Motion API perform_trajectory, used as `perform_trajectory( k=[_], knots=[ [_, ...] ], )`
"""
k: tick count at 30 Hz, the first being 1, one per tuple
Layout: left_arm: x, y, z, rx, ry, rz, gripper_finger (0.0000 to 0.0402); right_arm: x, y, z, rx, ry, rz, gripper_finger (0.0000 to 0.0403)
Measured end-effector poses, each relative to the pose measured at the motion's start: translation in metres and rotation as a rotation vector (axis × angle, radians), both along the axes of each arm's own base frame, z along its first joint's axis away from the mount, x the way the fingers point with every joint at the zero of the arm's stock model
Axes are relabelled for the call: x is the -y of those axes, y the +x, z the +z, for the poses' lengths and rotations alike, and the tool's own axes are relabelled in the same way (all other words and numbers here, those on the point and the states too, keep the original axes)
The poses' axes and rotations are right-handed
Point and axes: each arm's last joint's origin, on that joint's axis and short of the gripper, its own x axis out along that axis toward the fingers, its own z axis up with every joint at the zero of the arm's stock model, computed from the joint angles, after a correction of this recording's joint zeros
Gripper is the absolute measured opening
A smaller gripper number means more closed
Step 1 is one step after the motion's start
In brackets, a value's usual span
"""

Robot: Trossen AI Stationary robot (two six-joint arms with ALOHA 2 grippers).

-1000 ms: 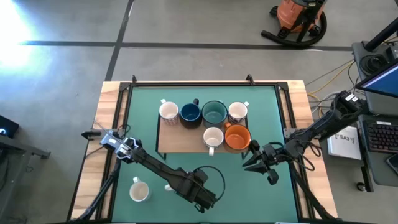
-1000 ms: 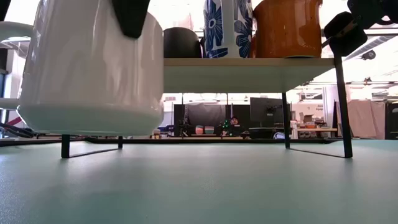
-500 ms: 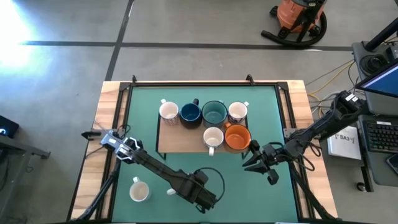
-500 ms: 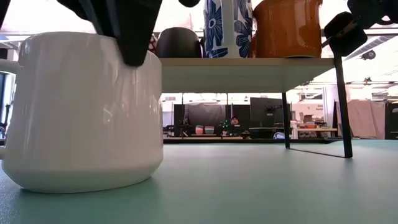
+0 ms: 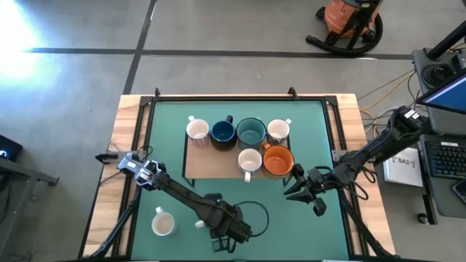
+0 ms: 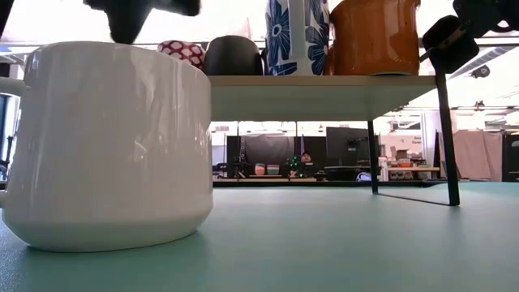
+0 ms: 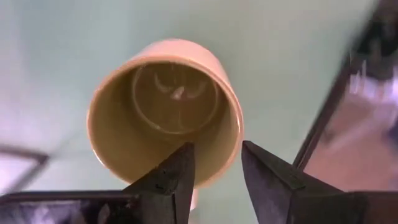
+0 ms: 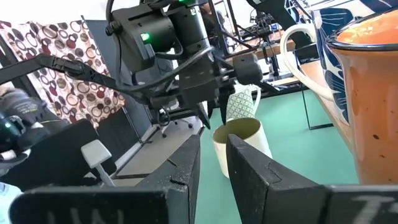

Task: Place coffee mugs
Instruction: Put the white green mug on the shelf

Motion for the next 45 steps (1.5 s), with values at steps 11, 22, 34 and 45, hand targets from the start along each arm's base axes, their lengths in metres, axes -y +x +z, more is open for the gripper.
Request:
perform_trajectory(
  k=[11, 22, 34, 45],
  knots=[
    [-0.002, -0.008, -0.014, -0.079, -0.023, -0.470, 0.0114, 0.000, 0.000, 0.000, 0.000, 0.000, 0.000, 0.0068],
    [0.003, -0.012, -0.041, -0.125, -0.034, -0.579, 0.0114, 0.000, 0.000, 0.000, -0.001, -0.001, 0.000, 0.0068],
    [0.007, -0.003, -0.047, -0.026, -0.039, -0.532, 0.0010, 0.000, 0.000, 0.000, -0.002, -0.001, 0.000, 0.0068],
    [0.002, 0.000, -0.022, -0.010, -0.083, -0.522, 0.0009, 0.000, 0.000, 0.000, -0.002, -0.001, 0.000, 0.0068]
  ],
)
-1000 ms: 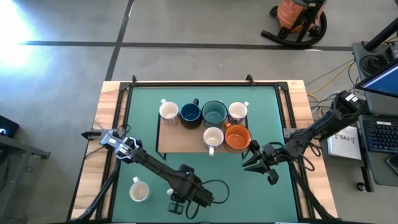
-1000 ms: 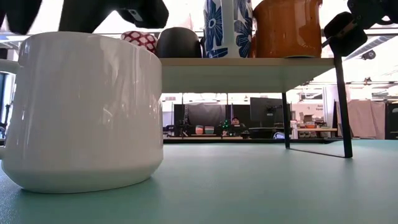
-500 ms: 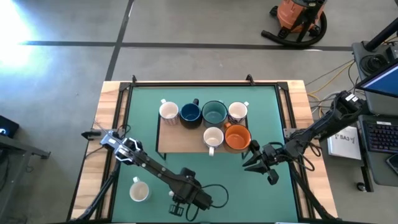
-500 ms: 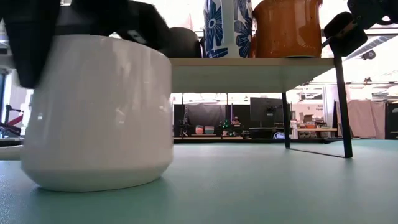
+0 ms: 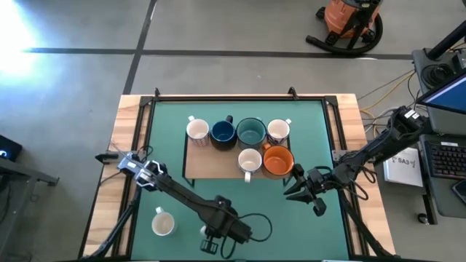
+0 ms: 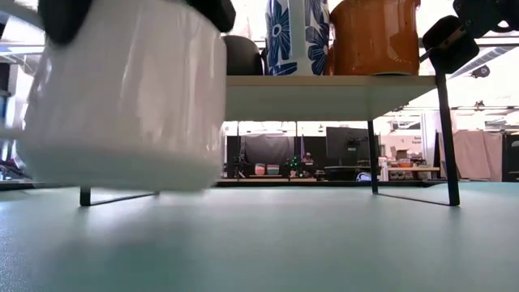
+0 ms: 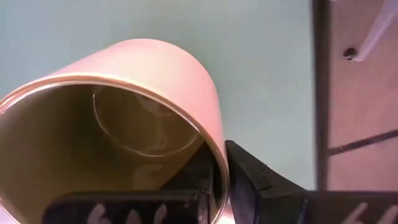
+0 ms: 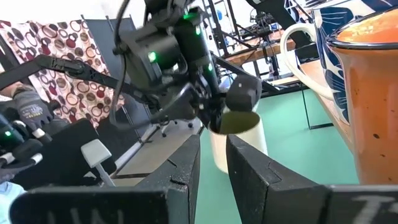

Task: Place coffee mugs
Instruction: Put the white green mug on the shelf

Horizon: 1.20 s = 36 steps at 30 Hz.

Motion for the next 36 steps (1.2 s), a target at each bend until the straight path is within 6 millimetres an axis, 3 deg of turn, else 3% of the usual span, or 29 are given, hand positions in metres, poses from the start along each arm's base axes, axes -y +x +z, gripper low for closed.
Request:
perform_trajectory(
  k=[9, 22, 31, 36],
  knots=[
    [-0.017, 0.001, 0.049, 0.061, -0.051, 0.069, 0.0008, 0.000, 0.000, 0.000, 0.000, 0.000, 0.000, 0.0068],
    [-0.065, -0.021, 0.121, 0.216, -0.056, 0.319, 0.0008, 0.000, 0.000, 0.000, -0.001, -0.001, 0.000, 0.0068],
    [-0.104, -0.026, 0.146, 0.293, -0.041, 0.481, 0.0010, 0.000, 0.000, 0.000, -0.001, -0.002, -0.008, 0.0068],
    [-0.122, -0.021, 0.147, 0.283, -0.042, 0.597, 0.0010, 0.000, 0.000, 0.000, 0.000, -0.002, -0.008, 0.0068]
  ],
)
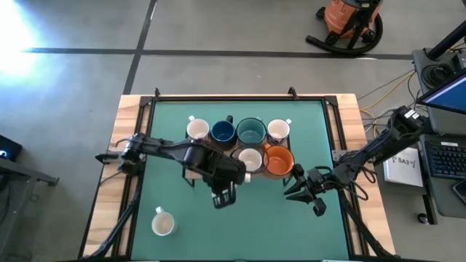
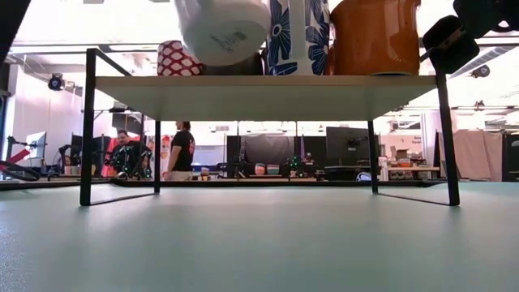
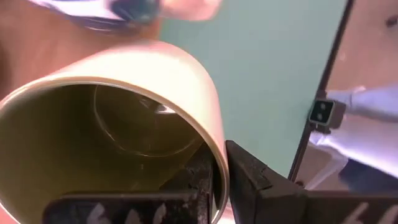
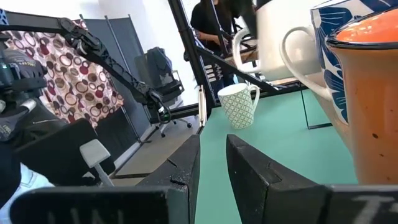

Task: Place coffee mugs
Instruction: Put the white green mug on the shelf

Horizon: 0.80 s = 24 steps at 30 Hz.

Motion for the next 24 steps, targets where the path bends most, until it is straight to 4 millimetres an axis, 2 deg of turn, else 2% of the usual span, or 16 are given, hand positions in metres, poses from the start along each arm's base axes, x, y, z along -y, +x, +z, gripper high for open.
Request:
perform_trajectory(
  k=[7, 16, 24],
  knots=[
    [-0.020, 0.004, 0.000, -0.008, -0.008, 0.069, 0.0011, 0.000, 0.000, 0.000, 0.000, 0.001, 0.000, 0.0068],
    [-0.030, 0.006, -0.021, -0.093, 0.003, 0.099, 0.0011, 0.000, 0.000, 0.000, -0.001, 0.001, 0.000, 0.0068],
    [-0.037, 0.004, -0.026, -0.119, 0.023, 0.106, 0.0011, 0.000, 0.000, 0.000, 0.000, 0.002, 0.000, 0.0068]
  ],
)
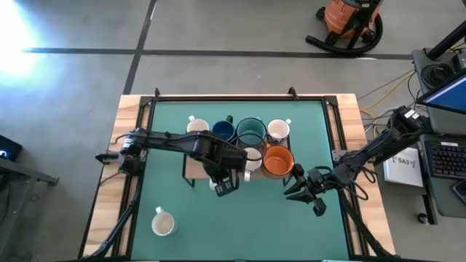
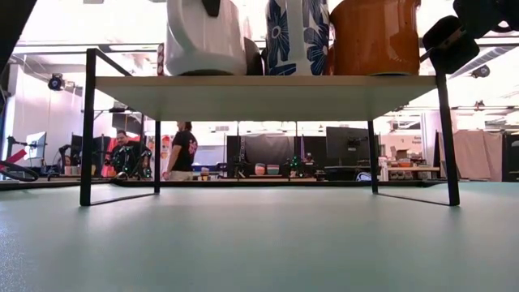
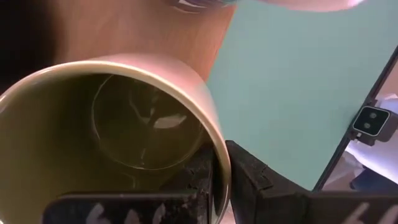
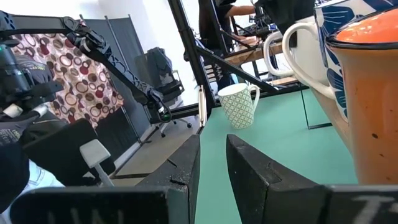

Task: Place coffee mugs
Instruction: Put the white green mug on the shelf

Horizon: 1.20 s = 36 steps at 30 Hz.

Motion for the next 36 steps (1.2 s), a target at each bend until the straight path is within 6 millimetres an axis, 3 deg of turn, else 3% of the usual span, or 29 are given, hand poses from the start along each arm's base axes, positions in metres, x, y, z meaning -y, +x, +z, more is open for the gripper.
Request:
perform_trajectory(
  k=[10, 22, 36],
  knots=[
    [-0.005, 0.001, 0.000, 0.009, 0.032, -0.016, 0.0012, 0.000, 0.000, 0.000, 0.000, -0.001, 0.000, 0.0068],
    [-0.006, 0.006, 0.002, 0.062, 0.027, -0.013, 0.0046, 0.000, 0.000, 0.000, 0.000, -0.001, 0.000, 0.0068],
    [-0.003, -0.008, 0.042, 0.174, 0.021, -0.048, 0.0062, 0.000, 0.000, 0.000, -0.001, 0.000, 0.000, 0.0068]
  ],
)
